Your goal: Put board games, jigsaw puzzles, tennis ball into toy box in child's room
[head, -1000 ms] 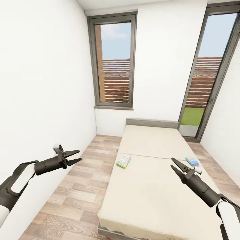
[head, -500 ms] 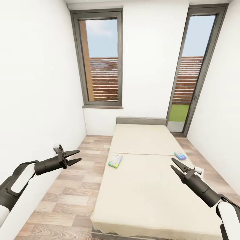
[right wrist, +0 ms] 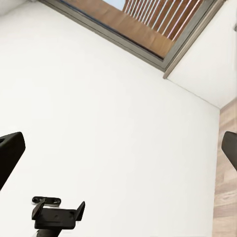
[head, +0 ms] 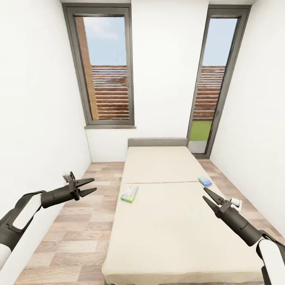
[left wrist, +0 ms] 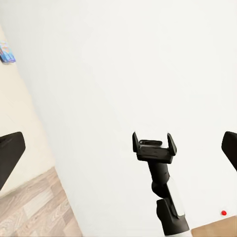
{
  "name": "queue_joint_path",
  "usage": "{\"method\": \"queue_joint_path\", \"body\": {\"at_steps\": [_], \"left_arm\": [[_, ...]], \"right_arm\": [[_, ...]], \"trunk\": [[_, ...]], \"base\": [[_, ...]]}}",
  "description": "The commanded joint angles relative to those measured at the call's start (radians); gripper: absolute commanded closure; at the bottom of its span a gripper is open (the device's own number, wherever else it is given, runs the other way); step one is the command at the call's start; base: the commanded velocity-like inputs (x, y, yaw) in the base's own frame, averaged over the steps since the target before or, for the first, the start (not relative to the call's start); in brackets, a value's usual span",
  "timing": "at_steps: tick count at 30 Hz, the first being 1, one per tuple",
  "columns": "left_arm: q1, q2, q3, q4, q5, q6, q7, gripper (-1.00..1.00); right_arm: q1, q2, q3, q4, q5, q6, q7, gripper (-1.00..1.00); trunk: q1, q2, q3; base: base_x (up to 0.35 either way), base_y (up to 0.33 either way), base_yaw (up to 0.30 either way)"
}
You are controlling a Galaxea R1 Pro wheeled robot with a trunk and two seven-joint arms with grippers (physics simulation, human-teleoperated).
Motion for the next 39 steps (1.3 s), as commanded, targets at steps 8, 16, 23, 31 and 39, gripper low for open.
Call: {"method": "queue_joint_path", "body": {"at_steps": [8,16,23,31,39], "left_arm": [[-0.001,0.001,-0.001,0.001,0.002,0.004,-0.002,-1.00],[-0.001,0.001,-0.001,0.001,0.002,0.004,-0.003,-1.00],[-0.001,0.001,-0.001,0.000,0.002,0.004,-0.003,-1.00],[-0.001,0.001,-0.001,0.001,0.002,0.004,-0.002,-1.00],[-0.001,0.001,-0.001,0.001,0.002,0.004,-0.003,-1.00]], "right_arm": [[-0.001,0.000,-0.001,0.000,-0.001,0.005,0.002,-1.00],[-0.001,0.002,-0.001,-0.001,0.000,0.005,0.002,-1.00],[-0.001,0.002,-0.001,-0.001,0.001,0.005,0.002,-1.00],[-0.001,0.003,-0.001,-0.001,0.001,0.005,0.002,-1.00],[-0.001,0.002,-0.001,-0.002,0.001,0.005,0.002,-1.00]], "trunk": [[0.001,-0.002,-0.004],[0.001,-0.002,-0.004],[0.001,-0.002,-0.004],[0.001,-0.002,-0.004],[0.001,-0.002,-0.004]], "base": [[0.115,0.023,-0.037],[0.134,0.049,-0.004],[0.024,0.008,-0.001],[0.073,0.049,0.000],[0.110,0.066,-0.003]]}}
